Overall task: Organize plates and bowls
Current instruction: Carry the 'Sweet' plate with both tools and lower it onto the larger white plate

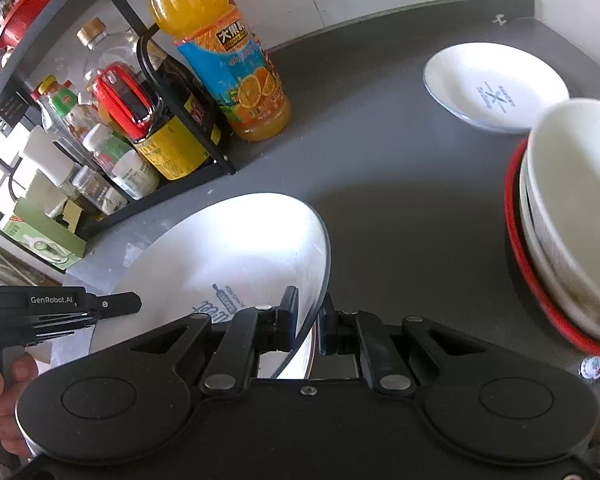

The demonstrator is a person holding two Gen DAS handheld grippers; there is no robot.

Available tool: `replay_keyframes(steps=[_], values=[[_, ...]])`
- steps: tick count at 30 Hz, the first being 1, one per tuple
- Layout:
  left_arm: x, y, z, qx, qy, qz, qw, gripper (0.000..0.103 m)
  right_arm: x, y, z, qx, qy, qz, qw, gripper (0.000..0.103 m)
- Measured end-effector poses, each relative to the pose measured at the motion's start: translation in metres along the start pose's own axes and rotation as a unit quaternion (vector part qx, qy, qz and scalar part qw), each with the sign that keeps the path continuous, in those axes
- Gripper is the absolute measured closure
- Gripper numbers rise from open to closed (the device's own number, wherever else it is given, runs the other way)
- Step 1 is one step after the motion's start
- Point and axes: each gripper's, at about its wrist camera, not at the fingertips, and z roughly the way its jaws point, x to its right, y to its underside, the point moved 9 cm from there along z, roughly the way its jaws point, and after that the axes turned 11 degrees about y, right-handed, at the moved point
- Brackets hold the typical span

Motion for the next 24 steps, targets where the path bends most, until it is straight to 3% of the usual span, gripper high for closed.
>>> replay_keyframes(steps=[10,24], values=[[-0.01,0.008,0.012,-0.012,0.014,0.03,0.9994,0.091,-0.005,0.013,-0.005,0.016,0.035,-0.005,0.999,0.093],[-0.022,0.012,0.017,-0.021,-0.004,0.06,0.998,0.089,-0.014,0.032,0.005,0.009,0.054,-0.007,0.998,0.092]])
